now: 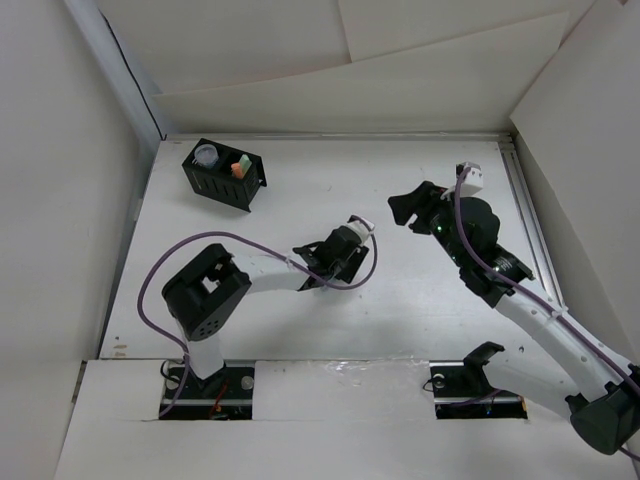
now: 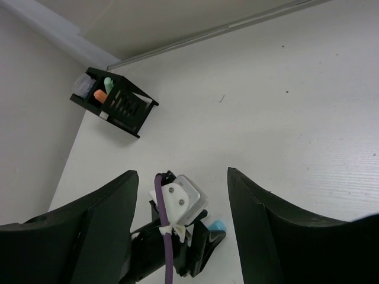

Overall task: Sort the stationery into containers
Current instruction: Pick up the pen from the center of the board, then place the pen in the storage box.

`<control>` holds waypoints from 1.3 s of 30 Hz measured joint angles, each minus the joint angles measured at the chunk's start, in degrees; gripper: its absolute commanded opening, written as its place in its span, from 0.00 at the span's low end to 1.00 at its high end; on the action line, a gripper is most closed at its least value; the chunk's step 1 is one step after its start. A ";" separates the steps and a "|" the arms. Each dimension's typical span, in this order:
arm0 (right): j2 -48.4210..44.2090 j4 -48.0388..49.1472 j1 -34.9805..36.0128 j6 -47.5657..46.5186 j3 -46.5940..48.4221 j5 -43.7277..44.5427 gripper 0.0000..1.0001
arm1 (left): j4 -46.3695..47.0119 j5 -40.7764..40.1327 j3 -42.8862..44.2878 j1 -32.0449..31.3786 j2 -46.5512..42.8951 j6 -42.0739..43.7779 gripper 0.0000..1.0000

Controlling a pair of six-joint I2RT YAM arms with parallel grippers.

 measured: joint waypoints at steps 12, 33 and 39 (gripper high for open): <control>0.00 0.02 -0.02 -0.02 0.00 -0.74 0.68 | 1.81 0.52 -0.83 -0.02 2.19 0.28 0.27; -1.07 0.04 -0.02 -0.02 -0.11 -0.92 0.68 | 8.94 0.26 4.66 24.57 -8.00 -13.07 0.09; -1.09 0.07 -0.02 -0.02 -0.11 -1.73 0.68 | 9.81 -1.53 14.25 33.42 -8.70 -16.55 0.11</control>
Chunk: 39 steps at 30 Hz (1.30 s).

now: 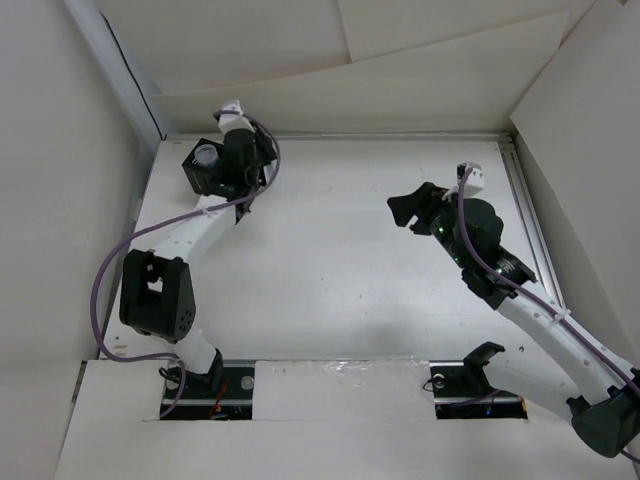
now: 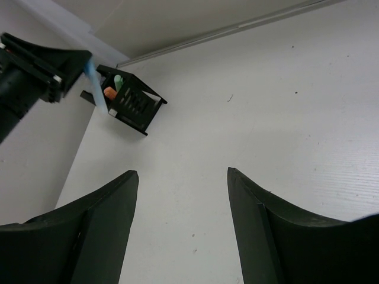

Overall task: Sort the stationery into containers
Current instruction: Place the pen in the storage box.

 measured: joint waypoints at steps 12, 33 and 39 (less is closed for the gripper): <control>0.04 0.15 0.00 0.02 0.00 -1.16 0.68 | -3.23 -6.56 15.45 14.14 8.76 0.72 0.13; 1.70 1.46 -0.66 0.02 0.00 -2.75 0.68 | -2.29 -17.70 21.07 13.57 20.72 11.76 0.13; 2.01 1.62 -0.66 0.02 0.00 -3.04 0.68 | 0.04 -19.12 21.53 13.25 22.49 13.70 0.13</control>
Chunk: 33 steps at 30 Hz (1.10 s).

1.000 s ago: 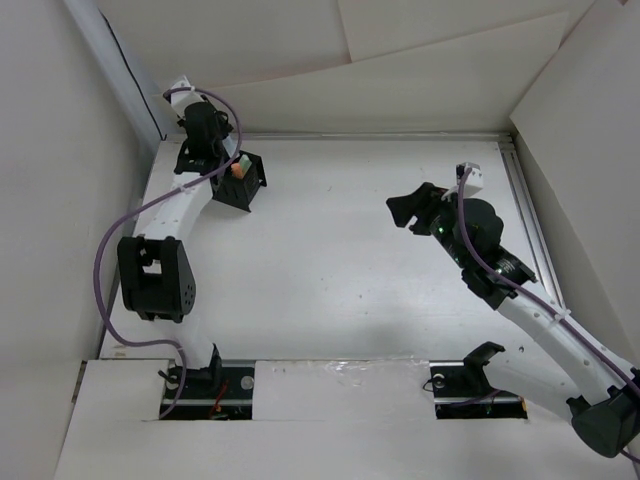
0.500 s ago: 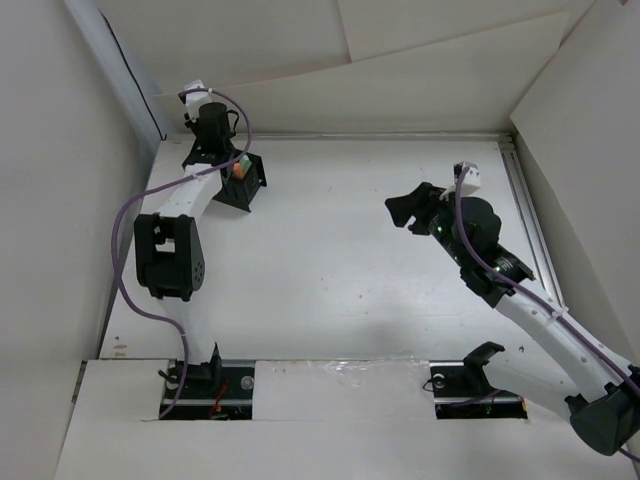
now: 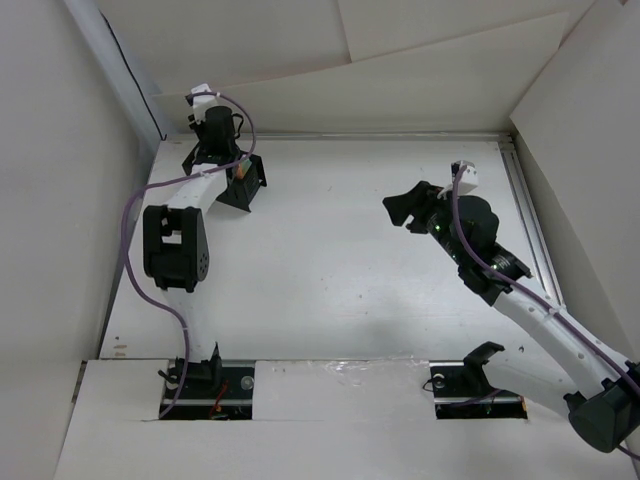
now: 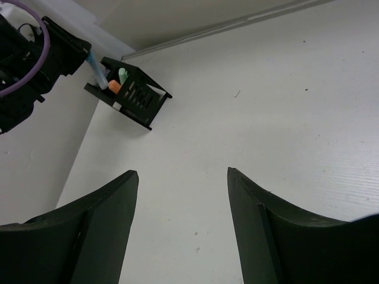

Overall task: Sort the stationery into containers
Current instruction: Place the pen in the storage box.

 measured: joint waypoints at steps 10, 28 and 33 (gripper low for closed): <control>0.02 0.55 0.00 -0.17 -1.07 -0.04 0.68 | 6.51 -2.56 -2.86 -2.89 0.42 3.50 0.13; 0.02 0.68 0.00 -0.17 -1.07 -0.90 0.68 | 10.36 -3.17 -16.50 -4.72 -9.25 1.75 0.31; 0.00 0.68 0.00 -0.17 -1.07 -1.09 0.68 | 10.60 -3.15 -18.88 -7.54 -15.89 1.01 0.42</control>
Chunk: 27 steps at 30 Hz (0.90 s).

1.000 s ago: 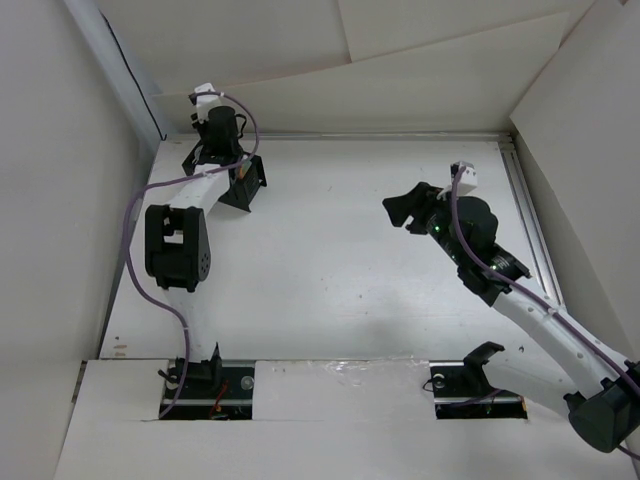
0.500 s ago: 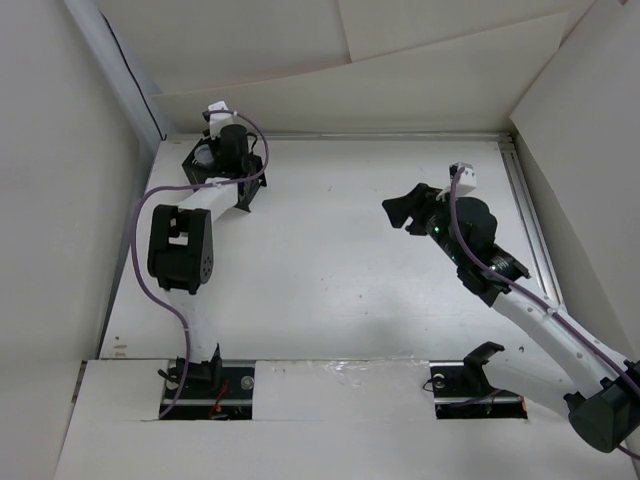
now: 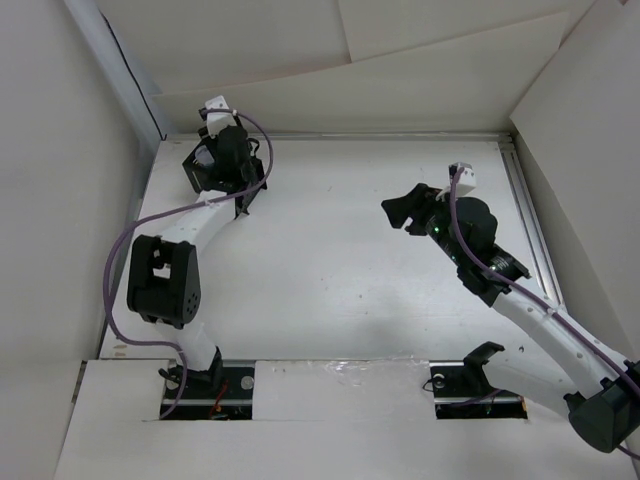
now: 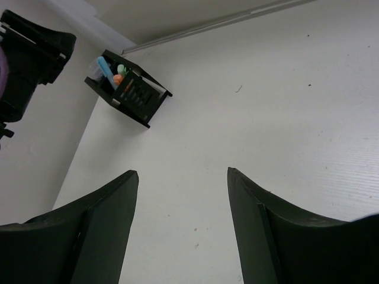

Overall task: Sort the stationery into containers
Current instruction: Place the pen in the storage box, then reset both arms

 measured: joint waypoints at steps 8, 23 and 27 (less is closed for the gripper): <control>-0.83 0.02 0.00 -0.02 -0.70 -0.04 0.66 | -0.24 0.39 -4.66 -0.81 -7.45 -3.72 1.00; -0.87 0.07 0.00 0.11 -0.74 -0.92 0.55 | -8.31 7.80 -21.49 -5.55 -34.51 -17.59 1.00; -0.52 0.22 0.00 -0.26 -0.72 -1.07 1.00 | -15.37 10.51 -27.82 -5.60 -44.41 -21.05 1.00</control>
